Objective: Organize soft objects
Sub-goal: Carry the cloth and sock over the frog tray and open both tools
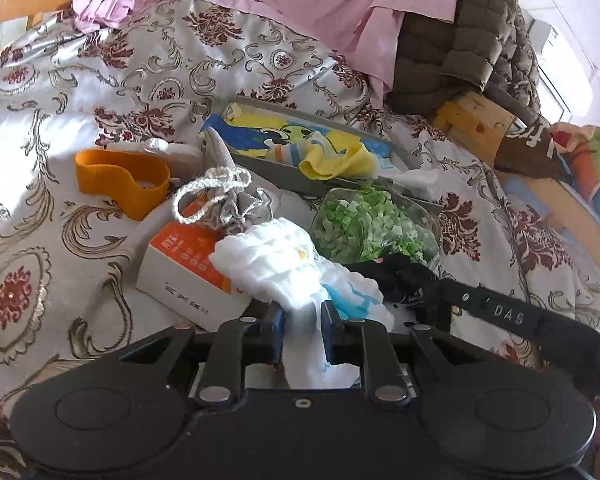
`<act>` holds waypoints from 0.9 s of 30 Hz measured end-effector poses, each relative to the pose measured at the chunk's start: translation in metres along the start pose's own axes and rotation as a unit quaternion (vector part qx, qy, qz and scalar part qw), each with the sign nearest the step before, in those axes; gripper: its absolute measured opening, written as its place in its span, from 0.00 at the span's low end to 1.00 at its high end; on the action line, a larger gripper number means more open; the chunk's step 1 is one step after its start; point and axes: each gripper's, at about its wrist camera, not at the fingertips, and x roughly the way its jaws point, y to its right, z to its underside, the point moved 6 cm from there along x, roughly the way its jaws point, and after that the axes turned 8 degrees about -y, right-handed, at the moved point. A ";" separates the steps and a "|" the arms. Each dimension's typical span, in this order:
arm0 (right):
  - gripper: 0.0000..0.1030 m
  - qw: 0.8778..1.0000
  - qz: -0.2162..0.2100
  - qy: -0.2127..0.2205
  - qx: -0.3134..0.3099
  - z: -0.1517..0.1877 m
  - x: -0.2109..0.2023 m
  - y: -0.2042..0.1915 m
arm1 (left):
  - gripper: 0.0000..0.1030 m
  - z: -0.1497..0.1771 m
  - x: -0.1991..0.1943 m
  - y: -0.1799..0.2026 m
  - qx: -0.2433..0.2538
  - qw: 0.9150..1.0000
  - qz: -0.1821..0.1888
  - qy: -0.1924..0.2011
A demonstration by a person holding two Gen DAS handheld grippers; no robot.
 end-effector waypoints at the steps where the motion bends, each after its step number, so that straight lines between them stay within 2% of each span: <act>1: 0.57 1.000 0.000 -0.001 -0.003 0.000 0.001 -0.001 | 0.25 -0.001 0.002 0.000 -0.002 1.000 0.001 -0.001; 6: 0.57 1.000 0.007 -0.014 -0.023 0.003 0.013 -0.009 | 0.34 -0.002 0.009 -0.002 -0.016 1.000 0.009 -0.006; 8: 0.57 0.999 0.012 -0.017 -0.028 0.004 0.016 -0.010 | 0.35 -0.002 0.013 -0.002 -0.020 1.000 0.011 -0.009; 12: 0.50 0.999 0.015 -0.025 -0.028 0.005 0.019 -0.010 | 0.35 -0.001 0.019 -0.001 -0.023 1.000 0.015 -0.011; 17: 0.34 0.999 0.007 -0.024 -0.027 0.006 0.017 -0.011 | 0.20 0.000 0.017 -0.002 -0.026 1.000 0.006 -0.003; 18: 0.28 0.999 0.004 -0.025 -0.027 0.006 0.017 -0.011 | 0.17 0.000 0.016 -0.002 -0.025 1.000 0.005 -0.002; 19: 0.22 0.999 0.002 -0.027 -0.027 0.006 0.016 -0.012 | 0.16 0.000 0.015 -0.001 -0.022 1.000 0.003 -0.001; 22: 0.14 0.999 -0.001 -0.029 -0.031 0.007 0.016 -0.013 | 0.12 0.001 0.010 0.002 -0.011 1.000 0.001 0.004; 27: 0.06 0.999 -0.004 -0.012 -0.033 0.005 0.006 -0.014 | 0.10 0.003 -0.003 0.009 0.012 1.000 0.000 0.017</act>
